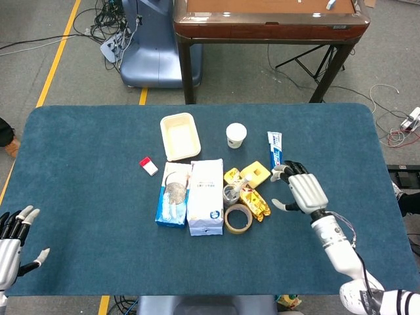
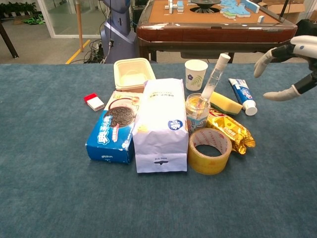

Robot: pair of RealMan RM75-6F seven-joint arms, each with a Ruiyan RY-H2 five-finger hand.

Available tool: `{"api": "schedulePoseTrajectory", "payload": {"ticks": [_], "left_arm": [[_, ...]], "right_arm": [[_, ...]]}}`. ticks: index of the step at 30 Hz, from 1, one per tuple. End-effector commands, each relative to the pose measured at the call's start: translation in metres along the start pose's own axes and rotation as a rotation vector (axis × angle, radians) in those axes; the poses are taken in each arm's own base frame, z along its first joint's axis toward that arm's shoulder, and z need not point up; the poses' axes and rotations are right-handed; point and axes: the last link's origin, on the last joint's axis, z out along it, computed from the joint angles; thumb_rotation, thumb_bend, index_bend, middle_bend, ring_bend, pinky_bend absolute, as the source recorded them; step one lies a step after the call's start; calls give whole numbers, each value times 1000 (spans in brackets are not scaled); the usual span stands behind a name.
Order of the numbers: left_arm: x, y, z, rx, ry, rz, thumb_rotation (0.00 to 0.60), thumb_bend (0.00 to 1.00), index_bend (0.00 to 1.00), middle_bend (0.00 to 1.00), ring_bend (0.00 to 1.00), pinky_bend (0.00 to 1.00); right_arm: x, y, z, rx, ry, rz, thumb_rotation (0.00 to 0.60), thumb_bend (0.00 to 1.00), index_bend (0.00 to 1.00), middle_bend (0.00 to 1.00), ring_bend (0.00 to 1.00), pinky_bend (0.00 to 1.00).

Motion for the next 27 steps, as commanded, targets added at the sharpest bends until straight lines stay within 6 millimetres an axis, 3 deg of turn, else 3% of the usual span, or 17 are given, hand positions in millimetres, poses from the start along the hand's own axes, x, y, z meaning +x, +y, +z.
{"api": "schedulePoseTrajectory", "payload": {"ticks": [1,6,13,27], "left_arm": [[0,0,0,0,1,0,600,246,108,72,78,0],[-1,-1,0,3,-3,2,600,246,108,72,78,0],[-3,-1,1,4,-8,3,600,246,108,72,78,0],[-3,-2,1,8,-10,5,600,246,108,72,78,0]], "right_arm": [[-7,-6,7,16,-12,-22,600,303,377,194,73,95],[-15,-16,15,41,-15,-41,600,286,375,159,43,95],[-21,-24,20,54,-27,-33,600,177,301,120,2,94],[-35,-55,38,120,-54,2,600,162,271,118,2,94]]}}
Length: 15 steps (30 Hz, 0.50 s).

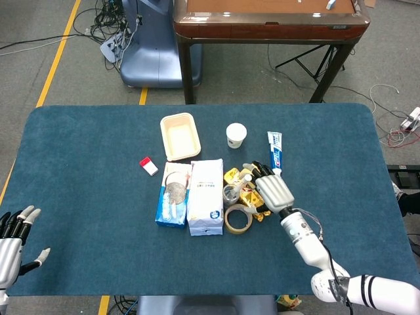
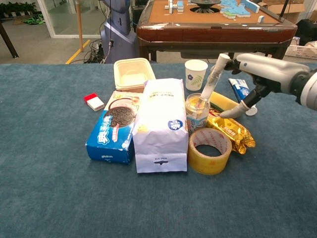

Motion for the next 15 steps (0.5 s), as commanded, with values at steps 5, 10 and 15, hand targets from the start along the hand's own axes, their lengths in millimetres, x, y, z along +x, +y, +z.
{"api": "schedulePoseTrajectory", "payload": {"ticks": [5,10,15], "left_arm": [[0,-3,-2,9,2,-3,600,246,108,72,78,0],[-1,-5,-4,14,1,-6,600,246,108,72,78,0],[0,-7,-5,17,3,-6,600,246,108,72,78,0]], "right_arm": [[-2,-15,7,33,-1,3,600,163,271,118,1,94],[-5,-23,11,46,-6,4,600,163,271,118,1,94],[-7,-30,13,64,-8,26,600,186,271,124,1,94]]}}
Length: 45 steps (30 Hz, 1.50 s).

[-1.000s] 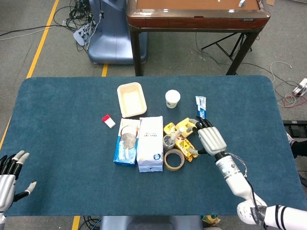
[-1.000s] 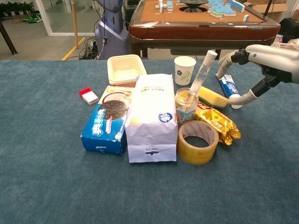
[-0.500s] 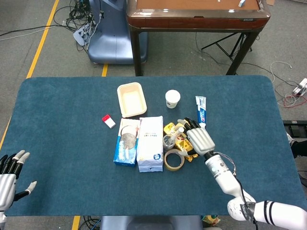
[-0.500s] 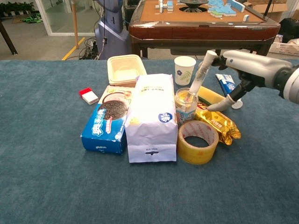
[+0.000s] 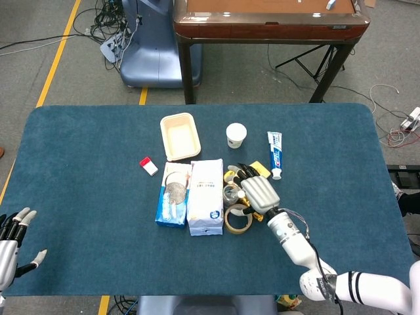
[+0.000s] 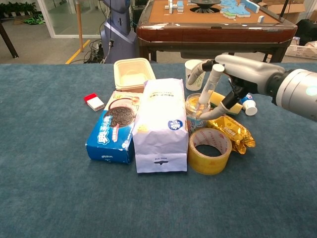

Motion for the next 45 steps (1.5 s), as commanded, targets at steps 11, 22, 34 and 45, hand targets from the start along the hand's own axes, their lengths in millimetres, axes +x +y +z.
{"api": "schedulePoseTrajectory", "payload": {"ticks": [11,22,34,45], "left_arm": [[0,-2,-2,5,-1,-1,600,246,108,72,78,0],[0,-2,-2,6,-1,1,600,246,108,72,78,0],[-1,-2,-2,8,-7,5,600,246,108,72,78,0],[-3,-3,-1,9,-10,5,600,246,108,72,77,0]], "right_arm": [[1,5,0,0,39,25,600,357,381,209,42,94],[-1,7,-2,5,43,40,600,387,455,247,76,94],[-4,10,-1,-3,24,35,600,398,456,248,83,94],[-5,10,1,-9,17,36,600,419,471,260,88,94]]}}
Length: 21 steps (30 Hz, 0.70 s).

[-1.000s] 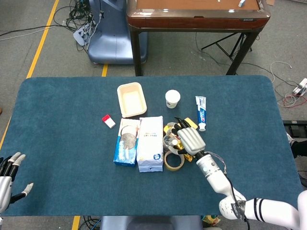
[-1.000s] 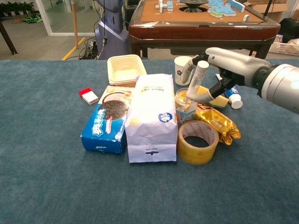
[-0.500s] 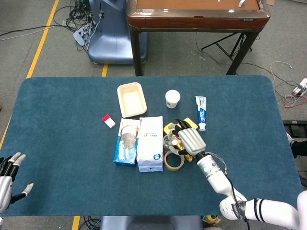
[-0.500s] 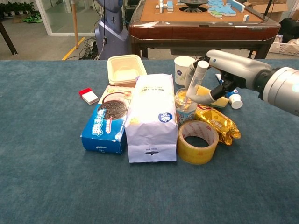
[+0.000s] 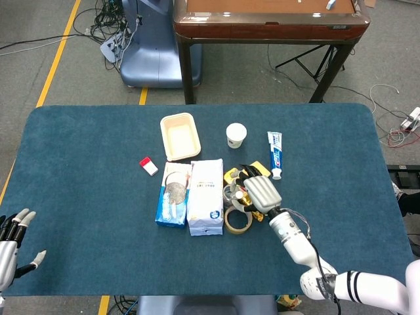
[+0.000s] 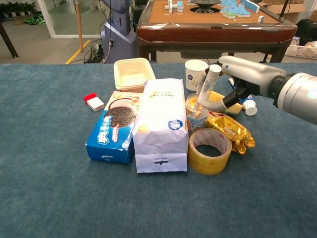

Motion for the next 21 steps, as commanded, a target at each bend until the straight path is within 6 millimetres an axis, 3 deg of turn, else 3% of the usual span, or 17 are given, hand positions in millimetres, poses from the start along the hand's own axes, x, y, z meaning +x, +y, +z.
{"api": "schedulePoseTrajectory", "payload": {"ticks": [1,14,21], "left_arm": [[0,0,0,0,-1,0,600,246,108,72,77,0],[-1,-2,0,6,-3,1,600,246,108,72,78,0],[0,-2,1,6,1,-1,600,246,108,72,78,0]], "right_arm": [[0,0,0,-1,-1,2,600,421,472,261,89,94],[7,0,2,0,34,18,600,510,550,311,137,94],[38,-2,-5,28,112,80,600,538,584,340,180,98]]}}
